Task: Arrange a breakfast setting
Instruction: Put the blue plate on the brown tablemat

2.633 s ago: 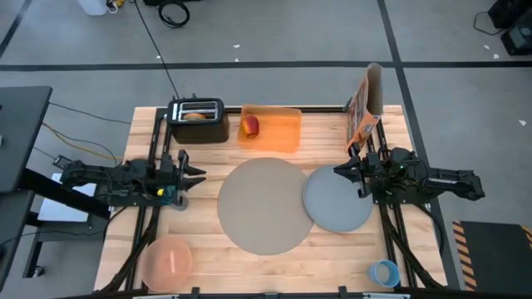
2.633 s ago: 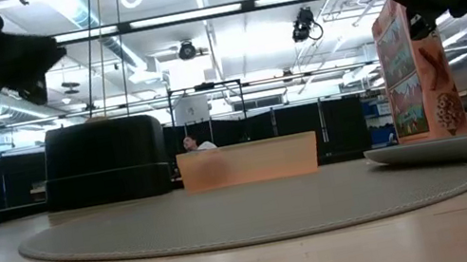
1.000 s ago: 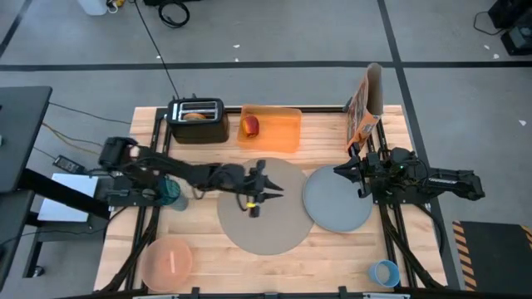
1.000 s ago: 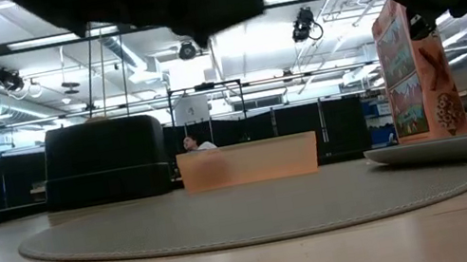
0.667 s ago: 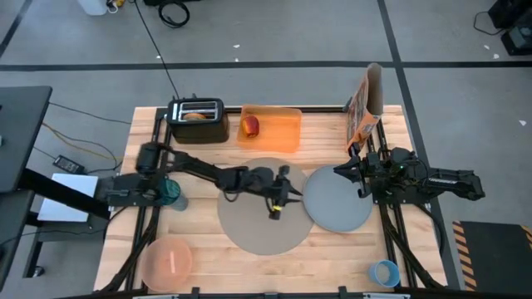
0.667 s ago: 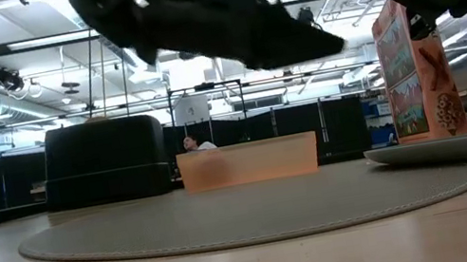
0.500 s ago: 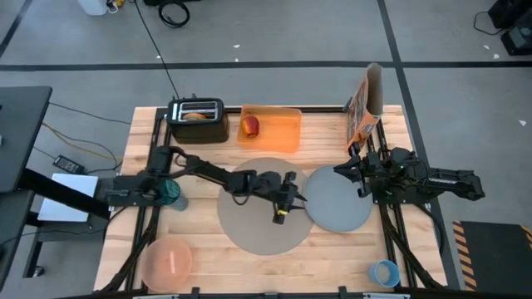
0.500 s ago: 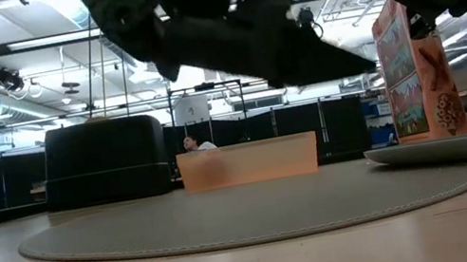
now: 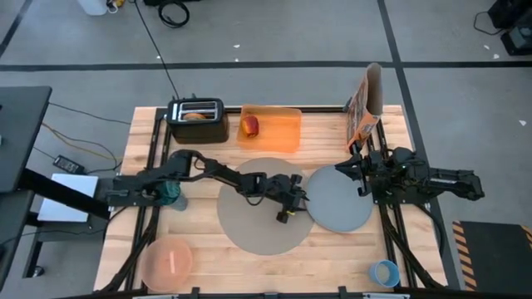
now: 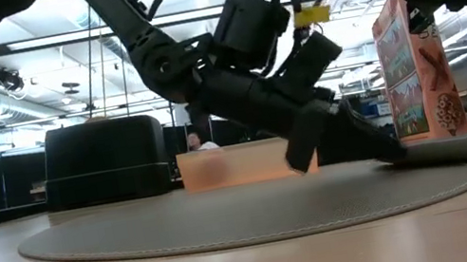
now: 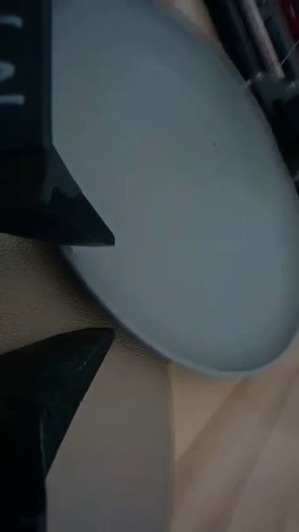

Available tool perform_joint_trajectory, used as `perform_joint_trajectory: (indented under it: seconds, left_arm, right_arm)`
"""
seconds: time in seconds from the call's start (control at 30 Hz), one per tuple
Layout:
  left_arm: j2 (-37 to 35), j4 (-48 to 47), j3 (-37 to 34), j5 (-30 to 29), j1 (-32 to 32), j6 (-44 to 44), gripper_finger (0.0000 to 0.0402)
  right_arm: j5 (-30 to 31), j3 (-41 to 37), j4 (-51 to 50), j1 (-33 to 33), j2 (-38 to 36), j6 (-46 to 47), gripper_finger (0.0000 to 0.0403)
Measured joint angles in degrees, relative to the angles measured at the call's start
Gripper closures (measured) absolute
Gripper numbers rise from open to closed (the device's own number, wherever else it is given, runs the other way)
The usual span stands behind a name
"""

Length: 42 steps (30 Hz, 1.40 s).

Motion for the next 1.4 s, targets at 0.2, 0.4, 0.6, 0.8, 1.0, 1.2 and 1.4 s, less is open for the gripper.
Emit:
perform_joint_trajectory:
  seconds: [0.2,0.4,0.6,0.8,1.0,1.2,1.4]
  left_arm:
    - [-0.24,-15.58,6.72,0.13,-0.18,-0.29,0.0237]
    - [-0.07,-32.64,15.31,0.29,-0.85,9.54,0.0250]
    - [-0.02,-35.81,16.35,0.34,-0.78,19.19,0.0251]
    - [0.02,-33.80,16.34,-0.92,-0.79,20.27,0.0263]
    - [0.02,-33.41,16.34,-1.12,-0.94,21.53,0.0321]
    - [0.02,-32.99,16.34,-1.14,-1.10,22.07,0.0385]
    - [-0.01,-32.44,16.31,-1.22,-1.73,22.63,0.0391]
  right_arm:
    - [0.31,0.00,-0.05,0.01,0.02,-0.01,0.0362]
    - [0.45,0.00,-0.04,0.01,0.02,-0.01,0.0362]
    - [1.22,0.00,-0.08,0.01,0.02,0.16,0.0362]
    - [1.22,0.00,-0.13,0.01,0.02,0.12,0.0362]
    - [1.22,0.00,-0.13,0.01,0.02,0.03,0.0362]
    - [1.22,0.00,-0.16,0.01,0.02,0.01,0.0362]
    - [1.22,0.00,-0.74,0.01,0.02,-0.02,0.0362]
